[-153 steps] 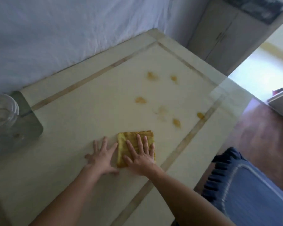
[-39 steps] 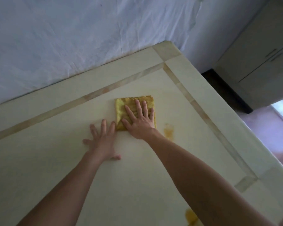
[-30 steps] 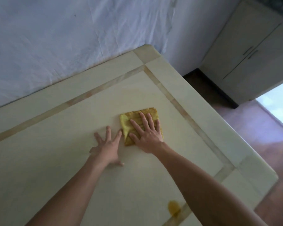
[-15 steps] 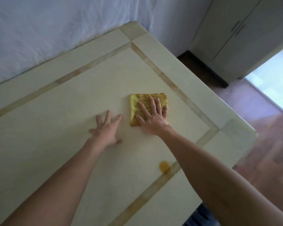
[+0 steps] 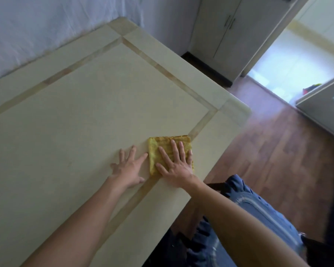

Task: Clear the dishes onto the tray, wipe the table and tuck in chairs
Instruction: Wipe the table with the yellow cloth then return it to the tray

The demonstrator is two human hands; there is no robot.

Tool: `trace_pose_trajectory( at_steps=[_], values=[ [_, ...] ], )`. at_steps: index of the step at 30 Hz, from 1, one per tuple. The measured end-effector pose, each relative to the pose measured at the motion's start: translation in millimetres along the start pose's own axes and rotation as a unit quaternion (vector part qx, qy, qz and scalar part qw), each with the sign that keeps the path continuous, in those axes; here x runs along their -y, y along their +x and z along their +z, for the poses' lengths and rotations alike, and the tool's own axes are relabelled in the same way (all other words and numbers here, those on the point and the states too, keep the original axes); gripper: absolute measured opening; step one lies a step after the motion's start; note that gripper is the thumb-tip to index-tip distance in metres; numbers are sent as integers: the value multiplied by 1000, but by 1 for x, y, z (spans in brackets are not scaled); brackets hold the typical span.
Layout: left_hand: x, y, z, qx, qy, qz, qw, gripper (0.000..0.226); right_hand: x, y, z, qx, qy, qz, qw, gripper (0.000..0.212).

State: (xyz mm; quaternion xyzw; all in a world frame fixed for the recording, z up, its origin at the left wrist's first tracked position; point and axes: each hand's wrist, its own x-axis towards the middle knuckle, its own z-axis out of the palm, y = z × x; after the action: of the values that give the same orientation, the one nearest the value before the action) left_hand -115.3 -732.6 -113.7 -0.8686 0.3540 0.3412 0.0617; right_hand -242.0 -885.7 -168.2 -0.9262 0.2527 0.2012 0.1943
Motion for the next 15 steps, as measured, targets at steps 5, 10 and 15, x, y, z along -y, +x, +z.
trace_pose_trajectory(
  at_steps=[5, 10, 15],
  values=[
    [-15, 7, 1, -29, -6, -13, 999, 88, -19, -20, 2, -5, 14, 14, 1000, 64],
    [-26, 44, -26, -18, 13, -2, 1000, 108, -46, 25, -32, -22, 46, 73, 996, 68],
    [-33, 69, -39, 10, 55, -11, 998, 135, -75, 75, -70, -37, 62, 108, 992, 68]
  ],
)
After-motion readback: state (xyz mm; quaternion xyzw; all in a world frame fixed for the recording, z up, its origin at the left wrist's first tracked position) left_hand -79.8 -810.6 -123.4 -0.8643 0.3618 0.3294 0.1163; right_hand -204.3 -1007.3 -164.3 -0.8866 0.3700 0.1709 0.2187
